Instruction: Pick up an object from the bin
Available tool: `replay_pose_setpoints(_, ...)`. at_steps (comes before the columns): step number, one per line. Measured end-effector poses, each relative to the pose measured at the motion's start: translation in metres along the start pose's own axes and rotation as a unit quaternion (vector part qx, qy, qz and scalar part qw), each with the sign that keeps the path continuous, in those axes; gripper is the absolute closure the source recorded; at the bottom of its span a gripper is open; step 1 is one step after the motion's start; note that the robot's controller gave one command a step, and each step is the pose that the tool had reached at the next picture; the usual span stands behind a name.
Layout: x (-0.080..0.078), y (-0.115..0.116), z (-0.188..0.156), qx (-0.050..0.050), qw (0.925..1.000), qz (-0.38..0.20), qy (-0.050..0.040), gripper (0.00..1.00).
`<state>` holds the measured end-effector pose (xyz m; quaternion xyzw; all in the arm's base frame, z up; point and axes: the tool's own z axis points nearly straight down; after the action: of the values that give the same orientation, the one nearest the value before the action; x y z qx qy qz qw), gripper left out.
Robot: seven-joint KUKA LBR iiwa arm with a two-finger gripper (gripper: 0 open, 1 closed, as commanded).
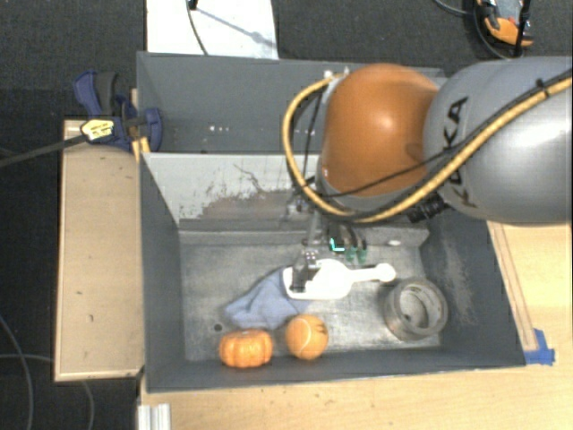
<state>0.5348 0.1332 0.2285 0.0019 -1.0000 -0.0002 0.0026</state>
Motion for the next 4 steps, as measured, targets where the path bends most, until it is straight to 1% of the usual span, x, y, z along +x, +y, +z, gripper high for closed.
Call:
replay_pose_setpoints(1,-0.002,-0.001,-0.004,0.0,1.0,0.002,-0.0041,0.0)
replay_pose_setpoints(2,-0.001,-0.004,0.042,-0.001,1.0,0.006,-0.0075,0.0)
replay_pose_setpoints(3,-0.007,-0.005,0.155,-0.002,0.9989,0.047,-0.0038,1.0)
replay_pose_setpoints(4,-0.007,-0.005,0.155,-0.002,0.9989,0.047,-0.0038,1.0)
